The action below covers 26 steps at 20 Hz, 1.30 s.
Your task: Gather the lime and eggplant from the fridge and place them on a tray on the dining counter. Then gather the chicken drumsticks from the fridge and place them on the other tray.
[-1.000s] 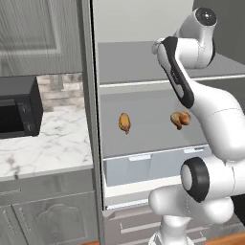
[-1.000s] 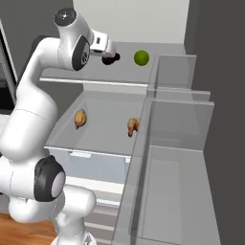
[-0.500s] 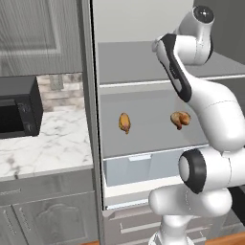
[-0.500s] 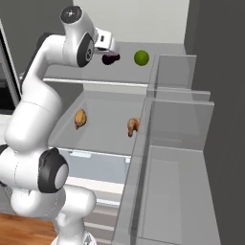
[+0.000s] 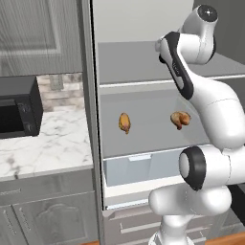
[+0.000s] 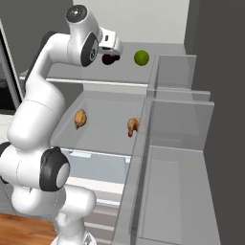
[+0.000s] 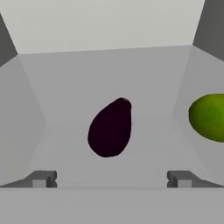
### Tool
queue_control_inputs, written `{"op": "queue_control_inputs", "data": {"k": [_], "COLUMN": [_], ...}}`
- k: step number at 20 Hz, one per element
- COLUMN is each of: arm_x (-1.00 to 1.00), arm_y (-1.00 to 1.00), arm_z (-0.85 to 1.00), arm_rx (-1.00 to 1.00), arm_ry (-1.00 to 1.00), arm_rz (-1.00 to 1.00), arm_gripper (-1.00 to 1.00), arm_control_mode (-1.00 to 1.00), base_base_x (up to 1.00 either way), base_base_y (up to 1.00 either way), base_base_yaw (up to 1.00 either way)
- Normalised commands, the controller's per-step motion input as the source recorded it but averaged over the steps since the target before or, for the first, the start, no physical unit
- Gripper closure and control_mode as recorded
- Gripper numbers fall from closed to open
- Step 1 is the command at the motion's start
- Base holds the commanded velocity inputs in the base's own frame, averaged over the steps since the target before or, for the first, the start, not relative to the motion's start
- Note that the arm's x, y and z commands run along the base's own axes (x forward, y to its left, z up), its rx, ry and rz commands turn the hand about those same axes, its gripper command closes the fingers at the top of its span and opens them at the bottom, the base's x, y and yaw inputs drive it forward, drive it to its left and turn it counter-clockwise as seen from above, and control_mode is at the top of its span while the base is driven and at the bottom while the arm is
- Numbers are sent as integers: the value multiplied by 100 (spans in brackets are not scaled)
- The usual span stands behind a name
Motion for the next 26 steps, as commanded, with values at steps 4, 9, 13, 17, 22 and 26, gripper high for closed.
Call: {"op": "queue_control_inputs", "data": {"k": [4,9,13,17,22,26], "arm_x": [10,13,21,15,17,8], "arm_y": [9,3,0,0,0,0], "arm_z": [0,0,0,0,0,-7], "arm_rx": [0,0,0,0,0,0], "arm_ry": [0,0,0,0,0,0], "arm_rz": [0,0,0,0,0,0], "arm_gripper": [-100,-100,-100,-100,-100,-100], "arm_control_mode": [-100,-100,-100,-100,-100,-100], "base_base_x": [0,0,0,0,0,0], "base_base_y": [0,0,0,0,0,0], "base_base_yaw": [0,0,0,0,0,0]}}
